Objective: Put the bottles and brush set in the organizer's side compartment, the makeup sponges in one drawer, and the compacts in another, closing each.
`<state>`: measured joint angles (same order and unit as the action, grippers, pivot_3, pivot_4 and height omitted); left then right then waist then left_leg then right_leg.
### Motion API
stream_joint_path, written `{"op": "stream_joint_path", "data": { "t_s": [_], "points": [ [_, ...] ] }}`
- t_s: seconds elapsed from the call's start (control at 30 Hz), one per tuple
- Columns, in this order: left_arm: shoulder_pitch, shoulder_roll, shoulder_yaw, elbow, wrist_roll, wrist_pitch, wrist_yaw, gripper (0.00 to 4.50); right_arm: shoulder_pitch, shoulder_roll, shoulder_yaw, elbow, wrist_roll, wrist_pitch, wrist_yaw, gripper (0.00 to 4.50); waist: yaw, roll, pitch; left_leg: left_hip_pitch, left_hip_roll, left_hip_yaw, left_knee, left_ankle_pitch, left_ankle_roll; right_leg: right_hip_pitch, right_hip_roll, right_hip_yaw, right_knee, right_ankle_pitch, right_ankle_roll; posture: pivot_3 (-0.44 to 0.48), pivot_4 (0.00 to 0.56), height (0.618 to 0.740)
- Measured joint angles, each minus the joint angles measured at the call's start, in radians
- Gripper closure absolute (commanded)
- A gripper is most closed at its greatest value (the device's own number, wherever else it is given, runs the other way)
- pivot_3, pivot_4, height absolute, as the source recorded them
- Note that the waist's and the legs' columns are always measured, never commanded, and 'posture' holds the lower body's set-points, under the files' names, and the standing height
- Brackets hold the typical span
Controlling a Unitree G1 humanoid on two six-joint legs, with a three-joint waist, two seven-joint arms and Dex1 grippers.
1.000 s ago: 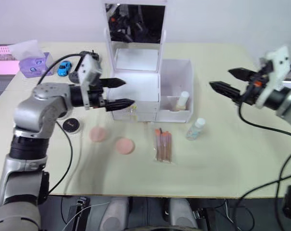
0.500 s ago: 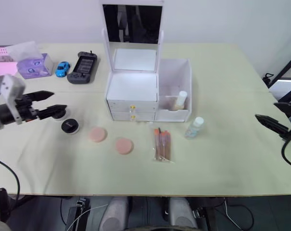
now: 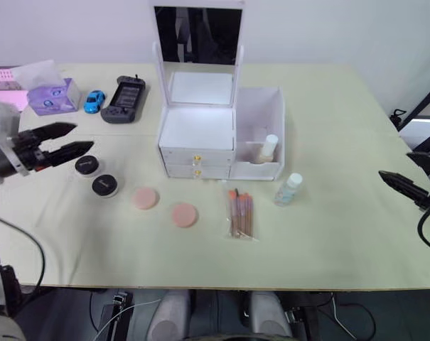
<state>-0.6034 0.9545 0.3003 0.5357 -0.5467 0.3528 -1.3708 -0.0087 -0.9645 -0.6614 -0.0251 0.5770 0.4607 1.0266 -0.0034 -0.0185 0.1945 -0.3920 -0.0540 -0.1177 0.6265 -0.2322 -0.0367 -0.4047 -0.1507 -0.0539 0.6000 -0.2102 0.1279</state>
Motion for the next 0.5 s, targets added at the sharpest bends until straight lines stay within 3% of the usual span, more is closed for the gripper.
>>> {"op": "stream_joint_path", "data": {
  "t_s": [0.3,0.5],
  "points": [
    [-0.035,-0.134,-0.192,-0.444,-0.089,0.235,-0.018,0.0,-0.094,-0.018,0.156,-0.406,0.179,0.27,-0.122,0.05,-0.007,0.0,0.0,0.0,0.0,0.0,0.001,0.0,0.0,0.0,0.0,0.0,-0.001,0.0,0.0,0.0,0.15,0.74],
    [-0.03,-0.253,-0.247,-0.629,-0.155,0.312,0.056,0.0,-0.115,0.03,0.297,-0.505,0.188,0.309,-0.213,0.05,-0.004,-0.001,0.0,-0.002,-0.001,-0.001,0.001,0.0,0.0,0.0,0.0,0.0,-0.002,0.0,0.0,0.0,0.15,0.74]
  ]
}}
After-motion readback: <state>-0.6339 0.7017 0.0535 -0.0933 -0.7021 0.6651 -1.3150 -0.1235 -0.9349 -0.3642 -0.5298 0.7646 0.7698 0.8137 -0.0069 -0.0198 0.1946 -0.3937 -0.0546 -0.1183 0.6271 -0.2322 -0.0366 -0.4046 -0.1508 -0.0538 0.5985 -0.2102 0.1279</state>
